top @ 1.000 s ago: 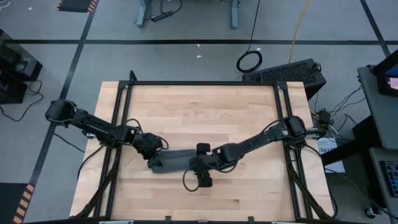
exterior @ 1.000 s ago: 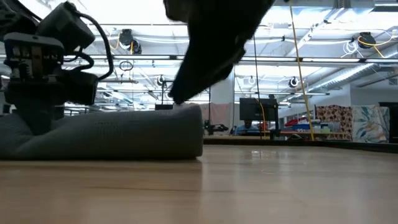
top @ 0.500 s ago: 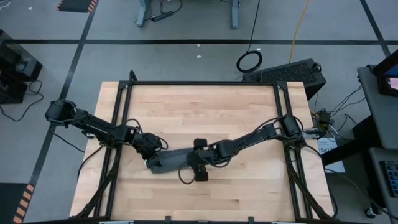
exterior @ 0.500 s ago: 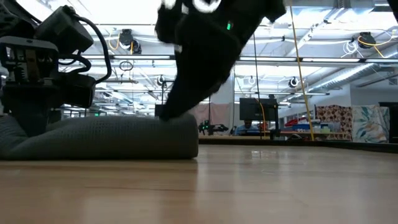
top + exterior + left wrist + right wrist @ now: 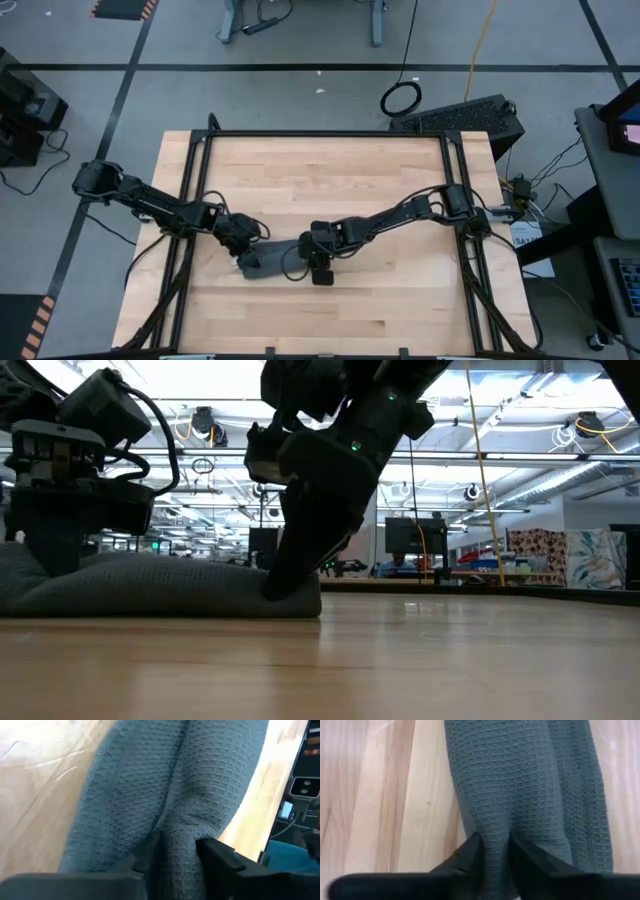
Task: Roll towel into tight, uniform cylinder
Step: Roll the gray towel
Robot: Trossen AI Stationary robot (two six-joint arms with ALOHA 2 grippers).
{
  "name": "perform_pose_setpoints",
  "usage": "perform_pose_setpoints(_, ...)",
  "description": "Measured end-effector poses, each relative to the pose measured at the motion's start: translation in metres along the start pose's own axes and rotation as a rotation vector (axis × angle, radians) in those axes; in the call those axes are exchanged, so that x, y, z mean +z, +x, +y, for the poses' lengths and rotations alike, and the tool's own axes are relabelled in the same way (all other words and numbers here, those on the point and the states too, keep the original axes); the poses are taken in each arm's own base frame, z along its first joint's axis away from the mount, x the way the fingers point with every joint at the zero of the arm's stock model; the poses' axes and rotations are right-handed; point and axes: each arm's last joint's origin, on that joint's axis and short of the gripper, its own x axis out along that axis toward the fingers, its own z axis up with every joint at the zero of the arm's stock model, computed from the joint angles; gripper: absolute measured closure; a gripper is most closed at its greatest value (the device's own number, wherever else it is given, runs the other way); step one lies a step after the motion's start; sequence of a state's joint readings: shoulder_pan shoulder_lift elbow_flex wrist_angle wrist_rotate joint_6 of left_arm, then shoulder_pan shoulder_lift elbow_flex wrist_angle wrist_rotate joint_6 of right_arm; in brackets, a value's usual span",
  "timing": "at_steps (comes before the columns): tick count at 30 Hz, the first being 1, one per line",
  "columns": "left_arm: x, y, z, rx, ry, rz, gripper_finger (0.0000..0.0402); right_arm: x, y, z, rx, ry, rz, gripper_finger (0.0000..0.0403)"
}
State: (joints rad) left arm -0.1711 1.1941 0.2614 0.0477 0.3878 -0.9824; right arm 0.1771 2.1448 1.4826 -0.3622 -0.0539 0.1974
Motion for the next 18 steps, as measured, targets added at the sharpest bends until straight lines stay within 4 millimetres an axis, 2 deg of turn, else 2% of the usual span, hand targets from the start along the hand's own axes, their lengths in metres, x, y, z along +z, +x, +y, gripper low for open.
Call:
perform_pose_setpoints(5, 0.004, -0.009, -0.011, -0.073, 0.015, 0.003, 0.0243, 0.000, 0.000, -0.004, 0.079, 0.046, 0.027, 0.0377)
perform_pose_setpoints(7, 0.006, -0.017, -0.018, -0.111, 0.038, -0.007, 0.0234, 0.000, -0.001, -0.008, 0.121, 0.094, 0.038, 0.0393)
perform_pose_setpoints(14, 0.004, -0.060, -0.049, -0.180, 0.246, -0.168, 0.0230, 0.005, -0.004, -0.041, 0.288, 0.358, 0.087, 0.0396)
perform_pose_setpoints(18, -0.008, -0.071, -0.063, -0.200, 0.437, -0.254, 0.0228, 0.008, -0.008, -0.063, 0.391, 0.439, 0.098, 0.0398)
